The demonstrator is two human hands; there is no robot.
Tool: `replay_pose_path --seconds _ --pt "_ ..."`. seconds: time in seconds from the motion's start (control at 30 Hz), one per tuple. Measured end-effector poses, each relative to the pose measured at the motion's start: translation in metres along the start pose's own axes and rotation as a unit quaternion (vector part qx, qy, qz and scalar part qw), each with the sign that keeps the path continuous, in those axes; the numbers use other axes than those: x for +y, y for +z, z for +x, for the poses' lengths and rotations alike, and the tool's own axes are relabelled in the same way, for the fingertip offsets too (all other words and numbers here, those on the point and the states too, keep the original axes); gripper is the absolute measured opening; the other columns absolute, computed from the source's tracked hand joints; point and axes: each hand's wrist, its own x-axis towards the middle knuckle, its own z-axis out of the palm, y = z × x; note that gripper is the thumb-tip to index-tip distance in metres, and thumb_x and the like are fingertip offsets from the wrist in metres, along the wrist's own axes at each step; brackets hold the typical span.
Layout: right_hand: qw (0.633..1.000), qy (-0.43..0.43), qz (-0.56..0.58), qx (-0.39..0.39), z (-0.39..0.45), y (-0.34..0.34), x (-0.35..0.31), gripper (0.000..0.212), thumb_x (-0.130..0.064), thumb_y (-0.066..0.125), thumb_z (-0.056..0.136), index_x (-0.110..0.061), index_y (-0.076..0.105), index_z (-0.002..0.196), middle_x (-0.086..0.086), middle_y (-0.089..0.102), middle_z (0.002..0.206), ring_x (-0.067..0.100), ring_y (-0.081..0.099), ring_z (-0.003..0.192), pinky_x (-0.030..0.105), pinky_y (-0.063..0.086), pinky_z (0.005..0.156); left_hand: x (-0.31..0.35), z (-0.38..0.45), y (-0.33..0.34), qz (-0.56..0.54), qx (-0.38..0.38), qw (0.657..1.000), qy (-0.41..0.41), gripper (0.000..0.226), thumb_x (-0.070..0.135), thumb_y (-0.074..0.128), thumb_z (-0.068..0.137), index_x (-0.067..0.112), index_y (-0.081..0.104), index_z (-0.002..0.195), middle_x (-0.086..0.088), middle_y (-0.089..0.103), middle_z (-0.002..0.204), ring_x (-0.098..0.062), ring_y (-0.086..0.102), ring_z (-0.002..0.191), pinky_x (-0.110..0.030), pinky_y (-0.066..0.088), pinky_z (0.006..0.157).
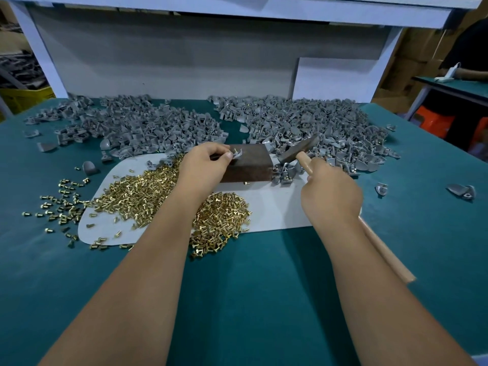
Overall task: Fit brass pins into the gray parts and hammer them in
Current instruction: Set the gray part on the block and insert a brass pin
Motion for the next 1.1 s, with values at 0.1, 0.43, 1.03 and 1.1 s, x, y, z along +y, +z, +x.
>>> replay_pose_path --seconds 0.1,0.43,1.03,1.1 --pt "1.000 0.002 -0.008 -0.005 0.002 0.001 0.000 0.021 -0.009 0.048 0.087 -0.015 0.055 0.106 0.006 0.052 0.078 0.028 0.043 0.068 0.025 0.018 0.046 0.000 0.001 0.000 -0.006 -0.002 1.000 -0.004 0.013 0.025 0.060 0.097 0.023 0.072 0.098 0.010 0.065 0.120 -0.016 0.056 0.108 -0.035 0.046 0.096" --pt "0.999 -0.042 -0.029 -0.010 -0.004 0.000 -0.008 0.026 -0.020 0.048 0.090 -0.015 0.064 0.110 0.013 0.060 0.107 0.034 0.051 0.103 0.033 0.035 0.070 0.000 -0.001 -0.002 0.011 -0.007 1.000 0.001 0.007 0.030 0.064 0.094 0.030 0.071 0.093 0.009 0.064 0.114 -0.016 0.058 0.102 -0.039 0.054 0.088" --pt "0.954 -0.165 0.248 -0.008 0.028 0.022 -0.095 0.011 -0.021 0.058 0.092 -0.015 0.062 0.083 0.004 0.059 0.097 0.023 0.054 0.091 0.029 0.036 0.072 -0.001 0.001 -0.001 0.070 0.013 0.996 0.050 0.023 0.031 0.067 0.088 0.046 0.060 0.071 0.014 0.066 0.101 -0.018 0.059 0.106 -0.052 0.044 0.100" --pt "0.955 -0.164 0.247 0.014 0.025 0.025 -0.097 0.012 -0.019 0.057 0.092 -0.011 0.061 0.083 0.003 0.054 0.093 0.023 0.052 0.091 0.026 0.029 0.070 -0.001 0.000 0.000 0.091 0.019 0.994 0.061 0.024 0.033 0.064 0.089 0.048 0.058 0.071 0.014 0.066 0.100 -0.017 0.059 0.105 -0.052 0.043 0.100"
